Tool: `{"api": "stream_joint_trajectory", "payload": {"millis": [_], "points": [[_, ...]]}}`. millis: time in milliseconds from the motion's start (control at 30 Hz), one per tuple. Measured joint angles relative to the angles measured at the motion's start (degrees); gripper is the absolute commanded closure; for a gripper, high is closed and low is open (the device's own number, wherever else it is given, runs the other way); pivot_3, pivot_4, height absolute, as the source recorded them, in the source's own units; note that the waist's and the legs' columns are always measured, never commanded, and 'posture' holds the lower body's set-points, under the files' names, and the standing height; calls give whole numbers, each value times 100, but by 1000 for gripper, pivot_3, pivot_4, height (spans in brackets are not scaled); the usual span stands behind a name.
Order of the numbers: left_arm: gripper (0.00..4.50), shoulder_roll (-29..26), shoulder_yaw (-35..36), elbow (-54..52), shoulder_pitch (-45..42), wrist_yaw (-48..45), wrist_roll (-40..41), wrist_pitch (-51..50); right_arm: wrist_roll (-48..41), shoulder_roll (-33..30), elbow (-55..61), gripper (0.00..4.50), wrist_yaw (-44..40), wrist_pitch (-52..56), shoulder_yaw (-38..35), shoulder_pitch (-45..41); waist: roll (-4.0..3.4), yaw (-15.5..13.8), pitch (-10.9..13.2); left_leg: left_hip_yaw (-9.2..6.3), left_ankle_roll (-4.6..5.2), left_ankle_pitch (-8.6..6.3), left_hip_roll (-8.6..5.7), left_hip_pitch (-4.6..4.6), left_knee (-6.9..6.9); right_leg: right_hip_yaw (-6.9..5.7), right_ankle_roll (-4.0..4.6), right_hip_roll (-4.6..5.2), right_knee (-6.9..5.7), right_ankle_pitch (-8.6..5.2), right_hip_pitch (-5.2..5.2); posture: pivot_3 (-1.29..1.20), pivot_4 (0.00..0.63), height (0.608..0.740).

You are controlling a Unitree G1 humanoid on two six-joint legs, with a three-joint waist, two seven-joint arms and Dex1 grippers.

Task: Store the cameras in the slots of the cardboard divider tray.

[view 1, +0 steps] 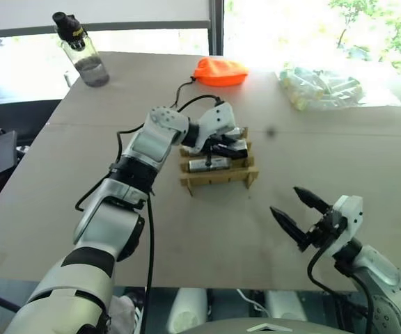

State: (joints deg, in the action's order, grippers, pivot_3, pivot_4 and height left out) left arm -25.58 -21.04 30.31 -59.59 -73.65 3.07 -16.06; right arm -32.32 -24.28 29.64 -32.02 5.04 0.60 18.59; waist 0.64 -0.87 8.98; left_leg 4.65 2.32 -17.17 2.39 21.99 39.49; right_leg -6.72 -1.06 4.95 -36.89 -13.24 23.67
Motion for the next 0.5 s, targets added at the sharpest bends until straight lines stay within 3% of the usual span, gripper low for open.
{"api": "stream_joint_trajectory", "payload": {"millis": [500], "points": [[3751,69,-173,29,7,-319,-479,272,211,281,-1,0,3,-150,-291,87,0,1,-1,0,0,0,1,-3,-1,3,1,-2,-3,0,0,0,150,726]]}}
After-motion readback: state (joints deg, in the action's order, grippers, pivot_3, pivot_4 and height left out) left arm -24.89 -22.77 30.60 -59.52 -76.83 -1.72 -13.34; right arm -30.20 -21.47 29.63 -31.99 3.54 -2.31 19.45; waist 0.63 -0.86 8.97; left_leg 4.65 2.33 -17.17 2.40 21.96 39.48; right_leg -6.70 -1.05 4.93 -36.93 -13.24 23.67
